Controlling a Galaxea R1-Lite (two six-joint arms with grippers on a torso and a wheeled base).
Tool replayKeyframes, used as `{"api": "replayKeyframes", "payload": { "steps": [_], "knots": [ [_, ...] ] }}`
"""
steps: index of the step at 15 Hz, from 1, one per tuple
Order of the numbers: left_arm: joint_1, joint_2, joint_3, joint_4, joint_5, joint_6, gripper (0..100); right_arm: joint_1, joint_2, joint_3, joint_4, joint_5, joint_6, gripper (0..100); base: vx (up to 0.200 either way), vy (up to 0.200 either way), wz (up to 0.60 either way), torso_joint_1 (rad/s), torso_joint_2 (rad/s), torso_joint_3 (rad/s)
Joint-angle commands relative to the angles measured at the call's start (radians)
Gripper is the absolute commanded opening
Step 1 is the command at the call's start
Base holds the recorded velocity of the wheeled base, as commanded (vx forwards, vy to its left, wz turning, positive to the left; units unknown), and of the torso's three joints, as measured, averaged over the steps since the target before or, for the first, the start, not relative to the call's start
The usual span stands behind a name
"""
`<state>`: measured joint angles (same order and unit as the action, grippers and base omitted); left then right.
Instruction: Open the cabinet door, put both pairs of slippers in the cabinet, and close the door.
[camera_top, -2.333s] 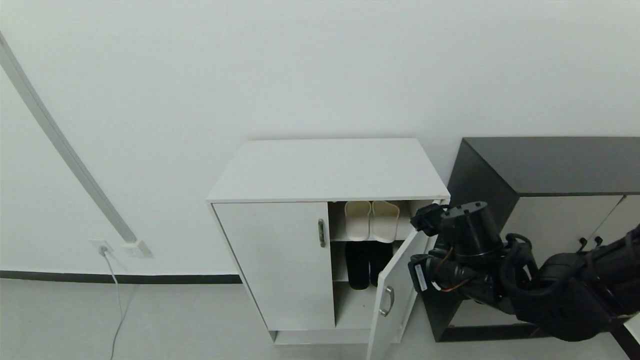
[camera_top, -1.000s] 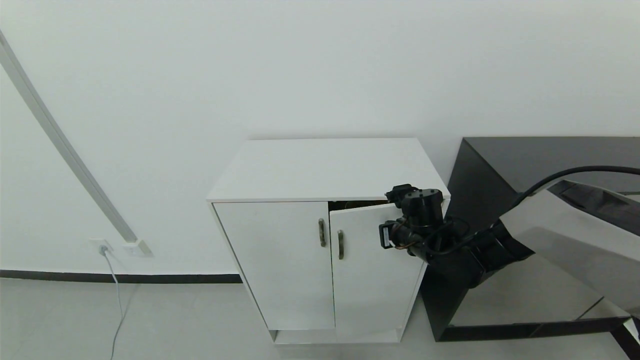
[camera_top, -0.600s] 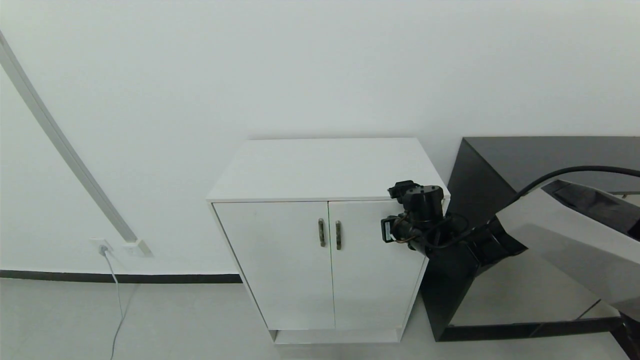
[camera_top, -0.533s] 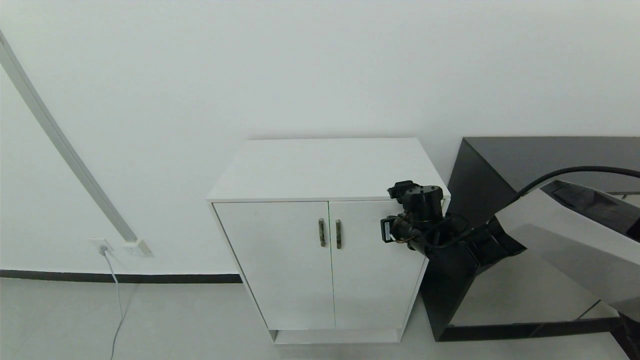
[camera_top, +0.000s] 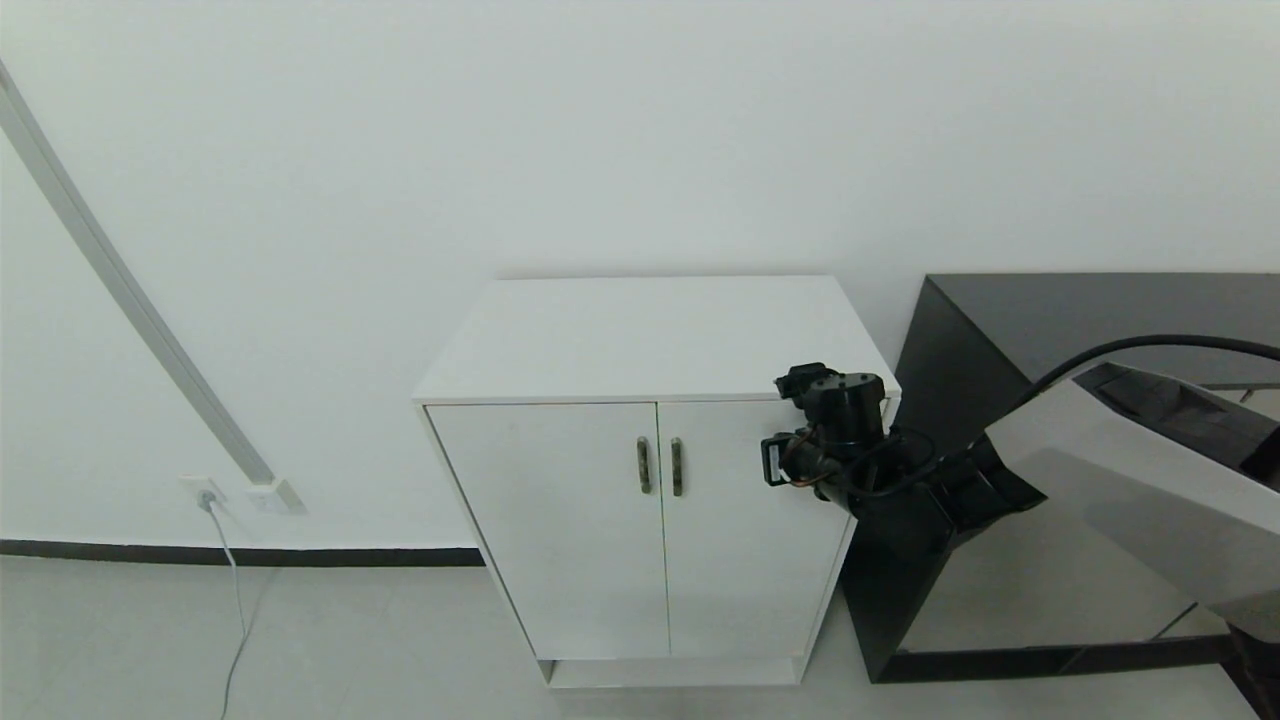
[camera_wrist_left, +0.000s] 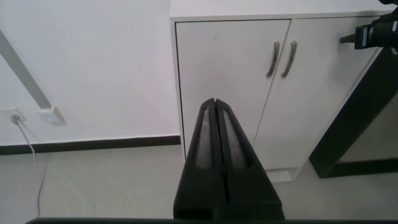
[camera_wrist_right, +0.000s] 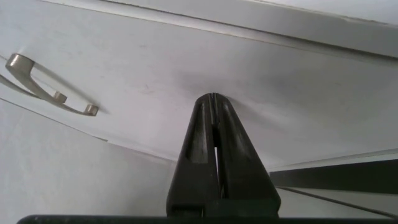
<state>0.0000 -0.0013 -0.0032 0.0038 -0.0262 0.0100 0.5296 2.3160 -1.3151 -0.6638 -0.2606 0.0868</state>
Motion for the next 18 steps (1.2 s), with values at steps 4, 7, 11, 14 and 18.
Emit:
{"api": "replayKeyframes", "payload": {
  "steps": [4, 7, 11, 14, 18],
  "knots": [
    [0.000, 0.001, 0.000, 0.001, 0.000, 0.001, 0, -0.003, 0.011, -0.018, 0.001, 0.000, -0.001, 0, 0.000, 0.000, 0.00, 0.000, 0.00, 0.000],
    [0.000, 0.001, 0.000, -0.001, 0.000, -0.001, 0, -0.006, 0.014, -0.023, 0.001, 0.000, -0.001, 0, 0.000, 0.000, 0.00, 0.000, 0.00, 0.000],
    [0.000, 0.001, 0.000, 0.001, 0.000, -0.001, 0, -0.003, -0.030, 0.037, -0.007, -0.005, 0.004, 0, 0.000, 0.000, 0.00, 0.000, 0.00, 0.000],
    [0.000, 0.001, 0.000, 0.001, 0.000, -0.001, 0, -0.003, -0.096, 0.145, -0.069, -0.009, 0.002, 0, 0.000, 0.000, 0.00, 0.000, 0.00, 0.000],
    [0.000, 0.001, 0.000, -0.001, 0.000, 0.001, 0, -0.010, -0.211, 0.306, -0.106, -0.022, 0.004, 0, 0.000, 0.000, 0.00, 0.000, 0.00, 0.000]
  ]
}}
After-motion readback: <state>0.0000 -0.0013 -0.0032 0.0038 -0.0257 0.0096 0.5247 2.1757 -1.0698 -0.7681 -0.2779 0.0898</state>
